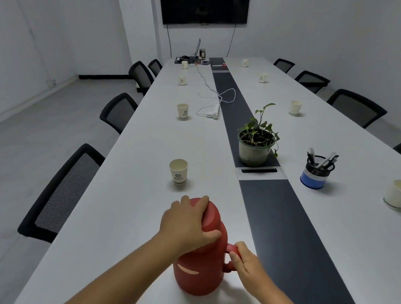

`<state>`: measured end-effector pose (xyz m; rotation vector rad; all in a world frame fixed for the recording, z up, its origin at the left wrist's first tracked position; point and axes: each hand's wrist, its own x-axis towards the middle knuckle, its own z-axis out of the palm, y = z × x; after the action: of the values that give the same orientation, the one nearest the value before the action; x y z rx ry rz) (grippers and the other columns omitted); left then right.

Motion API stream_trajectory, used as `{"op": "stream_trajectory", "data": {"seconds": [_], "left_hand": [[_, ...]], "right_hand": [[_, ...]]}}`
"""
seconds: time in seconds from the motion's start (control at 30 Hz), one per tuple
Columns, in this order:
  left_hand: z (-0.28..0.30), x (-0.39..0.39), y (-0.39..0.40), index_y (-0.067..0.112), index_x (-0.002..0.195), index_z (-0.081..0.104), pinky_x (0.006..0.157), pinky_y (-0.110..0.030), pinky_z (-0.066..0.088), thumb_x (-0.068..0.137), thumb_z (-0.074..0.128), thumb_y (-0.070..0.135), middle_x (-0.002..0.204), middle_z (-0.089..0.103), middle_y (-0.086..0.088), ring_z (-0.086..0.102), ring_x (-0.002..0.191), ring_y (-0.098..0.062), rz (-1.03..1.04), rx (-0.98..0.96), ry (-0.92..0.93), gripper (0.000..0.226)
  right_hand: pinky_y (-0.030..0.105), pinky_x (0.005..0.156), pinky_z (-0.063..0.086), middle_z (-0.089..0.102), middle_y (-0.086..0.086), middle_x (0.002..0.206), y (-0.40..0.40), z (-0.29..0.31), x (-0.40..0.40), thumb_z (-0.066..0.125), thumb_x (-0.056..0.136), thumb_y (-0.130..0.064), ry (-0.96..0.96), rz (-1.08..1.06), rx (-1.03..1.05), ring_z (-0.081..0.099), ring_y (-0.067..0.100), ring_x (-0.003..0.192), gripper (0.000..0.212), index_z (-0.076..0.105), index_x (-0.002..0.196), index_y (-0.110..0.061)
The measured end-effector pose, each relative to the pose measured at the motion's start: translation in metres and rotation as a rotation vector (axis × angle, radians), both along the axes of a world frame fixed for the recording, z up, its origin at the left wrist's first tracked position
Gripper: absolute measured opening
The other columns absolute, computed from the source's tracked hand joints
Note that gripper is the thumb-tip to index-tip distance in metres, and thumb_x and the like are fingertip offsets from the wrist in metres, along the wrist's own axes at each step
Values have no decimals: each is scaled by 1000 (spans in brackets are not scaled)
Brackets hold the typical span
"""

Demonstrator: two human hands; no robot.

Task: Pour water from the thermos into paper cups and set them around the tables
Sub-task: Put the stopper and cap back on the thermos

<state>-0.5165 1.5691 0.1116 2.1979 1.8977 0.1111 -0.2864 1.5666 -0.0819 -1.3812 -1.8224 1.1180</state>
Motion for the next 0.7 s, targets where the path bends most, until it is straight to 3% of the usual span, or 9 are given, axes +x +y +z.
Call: {"op": "stream_trajectory", "data": {"seconds": [0.07, 0.13, 0.17, 0.23, 0.3, 0.4, 0.57, 0.7], "left_hand": [[11, -24, 16, 43, 159, 41, 100, -41, 50, 80, 80, 48, 148, 46, 1, 49, 136, -29, -278, -108, -113, 88], [16, -48, 29, 51, 154, 43, 116, -48, 41, 76, 83, 27, 168, 31, 8, 28, 156, -28, -453, -247, -180, 91], [15, -55, 33, 56, 154, 41, 124, -53, 31, 77, 83, 22, 175, 19, 12, 11, 164, -26, -470, -299, -194, 94], [9, -56, 31, 63, 156, 35, 130, -57, 17, 79, 87, 32, 179, 4, 18, -9, 167, -21, -407, -303, -273, 97], [2, -43, 18, 60, 162, 27, 131, -53, 19, 77, 89, 54, 180, 0, 15, -6, 167, -17, -279, -207, -363, 106], [-19, -20, 2, 51, 166, 25, 127, -49, 31, 71, 85, 71, 179, 13, 0, 14, 163, -26, -134, 1, -279, 114], [-35, -29, 9, 43, 157, 48, 119, -41, 39, 65, 91, 59, 163, 37, 6, 36, 150, -22, -171, 86, -420, 103], [-37, -44, 15, 48, 161, 41, 121, -37, 36, 61, 97, 58, 166, 33, 14, 34, 151, -12, -238, 41, -460, 115]], "right_hand": [[39, 81, 59, 70, 3, 93, -1, -2, 0, 46, 114, -31, -1, -13, 3, 81, 13, 86, 19, 51, 102, -17], [40, 82, 60, 68, 3, 93, -2, -4, 0, 48, 114, -30, -1, -30, 4, 81, 15, 84, 18, 53, 102, -19], [41, 82, 60, 69, 2, 92, -2, -5, 0, 48, 114, -30, -12, -33, 12, 81, 14, 84, 16, 54, 103, -20], [41, 83, 59, 71, 0, 92, -3, -5, -2, 48, 114, -30, -22, -34, 21, 81, 12, 84, 14, 56, 105, -22], [40, 83, 58, 71, -1, 93, -4, -4, -2, 48, 114, -31, -12, -43, 27, 80, 11, 85, 13, 58, 107, -24], [40, 82, 58, 70, 1, 91, -4, -1, -2, 49, 114, -31, -17, -58, 30, 81, 12, 84, 13, 57, 106, -24], [41, 82, 61, 69, 0, 93, -7, 5, -4, 50, 114, -31, -4, -51, 20, 79, 12, 82, 13, 58, 106, -25], [46, 85, 62, 73, -3, 97, -11, 7, -3, 51, 113, -33, 34, -67, -14, 79, 15, 83, 13, 60, 109, -24]]}}
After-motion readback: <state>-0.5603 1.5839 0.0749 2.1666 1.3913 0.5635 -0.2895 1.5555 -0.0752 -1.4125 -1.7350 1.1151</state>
